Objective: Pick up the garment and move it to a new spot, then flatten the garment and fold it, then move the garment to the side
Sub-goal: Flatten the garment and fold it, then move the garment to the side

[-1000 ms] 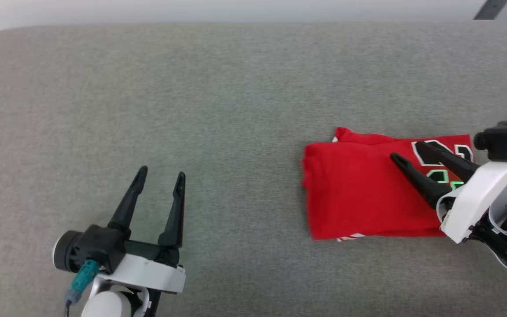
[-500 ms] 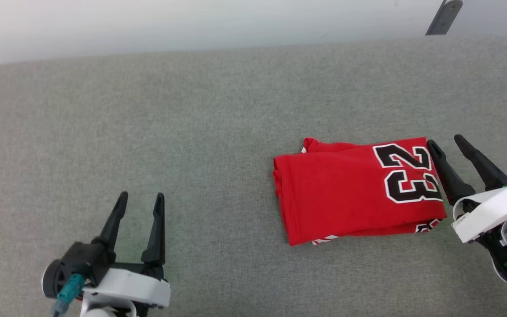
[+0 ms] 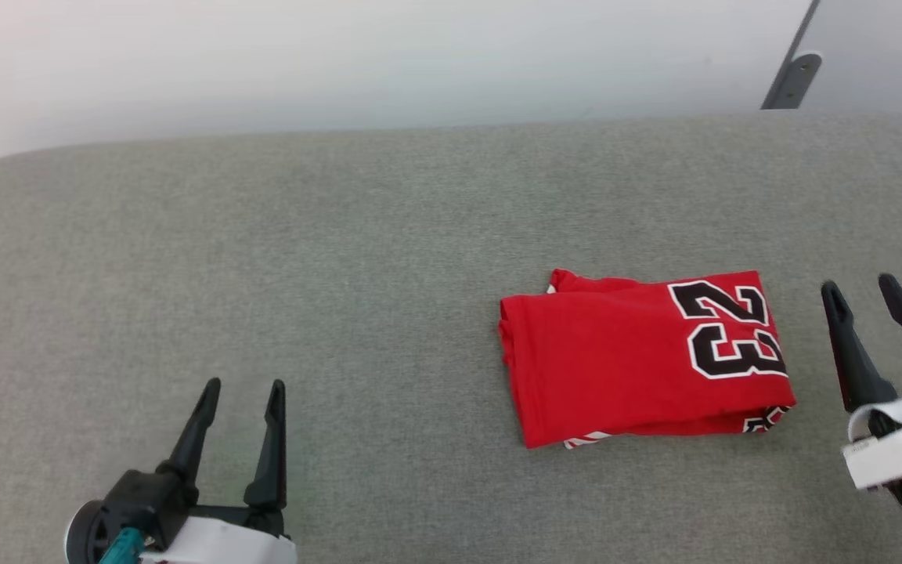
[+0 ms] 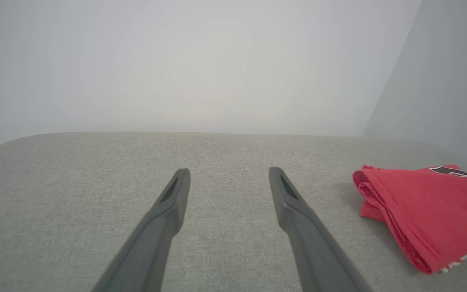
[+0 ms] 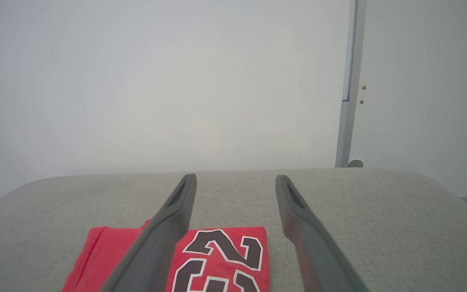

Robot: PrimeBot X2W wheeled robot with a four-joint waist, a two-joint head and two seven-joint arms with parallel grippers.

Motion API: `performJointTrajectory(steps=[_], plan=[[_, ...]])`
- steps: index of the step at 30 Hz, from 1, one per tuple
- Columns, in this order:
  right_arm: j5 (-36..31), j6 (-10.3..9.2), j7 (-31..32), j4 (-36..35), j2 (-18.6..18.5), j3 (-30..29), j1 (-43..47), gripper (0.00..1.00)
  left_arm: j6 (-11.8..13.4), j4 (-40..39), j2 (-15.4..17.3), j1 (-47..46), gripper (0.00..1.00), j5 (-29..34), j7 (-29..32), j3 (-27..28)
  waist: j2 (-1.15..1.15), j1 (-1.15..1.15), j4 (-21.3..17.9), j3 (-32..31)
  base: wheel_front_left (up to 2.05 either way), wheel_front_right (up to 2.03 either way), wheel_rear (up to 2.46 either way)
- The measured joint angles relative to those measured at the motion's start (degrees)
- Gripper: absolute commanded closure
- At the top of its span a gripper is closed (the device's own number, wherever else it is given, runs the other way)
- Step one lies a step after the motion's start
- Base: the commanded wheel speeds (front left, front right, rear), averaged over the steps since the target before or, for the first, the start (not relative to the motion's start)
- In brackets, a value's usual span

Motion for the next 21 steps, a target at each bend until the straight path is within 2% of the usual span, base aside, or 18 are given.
performJointTrajectory(steps=[10, 21], plan=[[-3.7, 0.00, 0.0, -8.6, 1.4, -7.9, 9.9, 0.00, 0.0, -5.3, -0.3, 4.1, 0.00, 0.6, 0.0, 0.4, 0.00, 0.00, 2.0, 0.3, 0.00, 0.00, 0.00], [-4.7, 0.00, 0.0, -12.0, 2.1, -10.4, 13.4, 0.00, 0.0, -8.1, -0.9, 5.8, 0.00, 1.5, 0.0, 0.9, 0.00, 0.00, 2.6, 1.7, 0.00, 0.00, 0.00]])
